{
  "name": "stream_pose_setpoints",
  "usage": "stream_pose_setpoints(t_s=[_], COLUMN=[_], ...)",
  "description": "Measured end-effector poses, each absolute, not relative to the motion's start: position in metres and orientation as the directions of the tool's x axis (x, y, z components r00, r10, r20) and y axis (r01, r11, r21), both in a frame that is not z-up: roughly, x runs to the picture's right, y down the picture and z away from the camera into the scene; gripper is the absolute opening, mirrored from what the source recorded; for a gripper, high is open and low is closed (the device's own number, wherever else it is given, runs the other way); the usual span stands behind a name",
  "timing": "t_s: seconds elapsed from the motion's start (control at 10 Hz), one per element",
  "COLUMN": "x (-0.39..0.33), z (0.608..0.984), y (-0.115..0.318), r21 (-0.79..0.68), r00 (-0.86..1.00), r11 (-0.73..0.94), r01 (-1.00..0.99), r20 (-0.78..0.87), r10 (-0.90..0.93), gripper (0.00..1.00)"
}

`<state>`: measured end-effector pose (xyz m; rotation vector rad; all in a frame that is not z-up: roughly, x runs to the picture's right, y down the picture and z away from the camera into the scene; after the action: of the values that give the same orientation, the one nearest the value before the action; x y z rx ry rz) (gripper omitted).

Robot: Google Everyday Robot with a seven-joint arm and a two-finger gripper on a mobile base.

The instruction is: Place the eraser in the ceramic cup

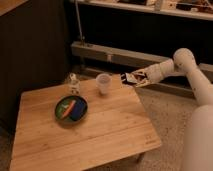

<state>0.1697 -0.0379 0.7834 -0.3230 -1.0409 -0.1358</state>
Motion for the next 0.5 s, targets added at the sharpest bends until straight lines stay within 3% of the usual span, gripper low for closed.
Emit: stream_pose_setpoints(t_s=[0.5], x=[0.151], z=[0.754], y=[-0.024], r21=[-0.201], r00=[0.516], r11=[0.934], r01=[0.296], r20=[0.857], r10=[0.021], gripper=[0.0])
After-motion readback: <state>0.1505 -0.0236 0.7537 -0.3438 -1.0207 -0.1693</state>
